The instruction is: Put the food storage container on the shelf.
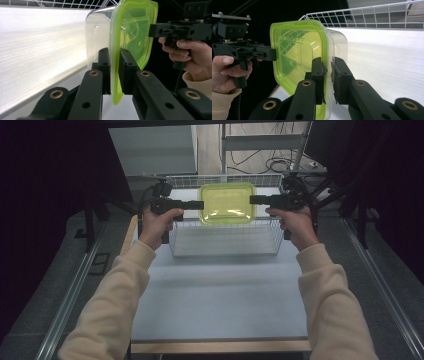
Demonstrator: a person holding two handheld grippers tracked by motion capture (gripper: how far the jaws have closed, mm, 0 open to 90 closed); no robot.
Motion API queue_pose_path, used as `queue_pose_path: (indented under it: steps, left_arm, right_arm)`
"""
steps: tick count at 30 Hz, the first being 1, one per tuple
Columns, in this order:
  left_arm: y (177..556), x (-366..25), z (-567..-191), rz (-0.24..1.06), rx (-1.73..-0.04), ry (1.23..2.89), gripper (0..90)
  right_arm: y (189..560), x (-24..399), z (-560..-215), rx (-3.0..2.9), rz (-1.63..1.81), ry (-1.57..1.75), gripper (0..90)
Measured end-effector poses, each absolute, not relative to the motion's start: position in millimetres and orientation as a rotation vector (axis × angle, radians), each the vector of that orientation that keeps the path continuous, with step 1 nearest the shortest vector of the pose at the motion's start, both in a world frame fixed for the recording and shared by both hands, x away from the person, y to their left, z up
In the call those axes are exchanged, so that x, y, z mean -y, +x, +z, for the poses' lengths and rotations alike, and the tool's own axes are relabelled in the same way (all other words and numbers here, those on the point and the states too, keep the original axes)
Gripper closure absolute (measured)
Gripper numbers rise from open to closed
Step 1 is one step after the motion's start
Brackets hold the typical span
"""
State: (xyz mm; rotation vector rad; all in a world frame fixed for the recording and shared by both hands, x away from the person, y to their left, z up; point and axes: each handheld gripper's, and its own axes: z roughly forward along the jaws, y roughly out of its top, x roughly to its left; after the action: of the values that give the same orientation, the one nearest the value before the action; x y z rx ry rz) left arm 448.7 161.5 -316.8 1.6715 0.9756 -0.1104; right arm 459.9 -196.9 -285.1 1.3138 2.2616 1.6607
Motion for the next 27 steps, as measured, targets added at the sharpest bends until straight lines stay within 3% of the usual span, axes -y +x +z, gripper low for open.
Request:
queue_pose_path:
  steps: [27]
  left_arm:
    - [494,-161,-329,-0.199,-1.117,1.627,80.6]
  right_arm:
    - [516,188,-296,-2.269,1.590,1.572,79.1]
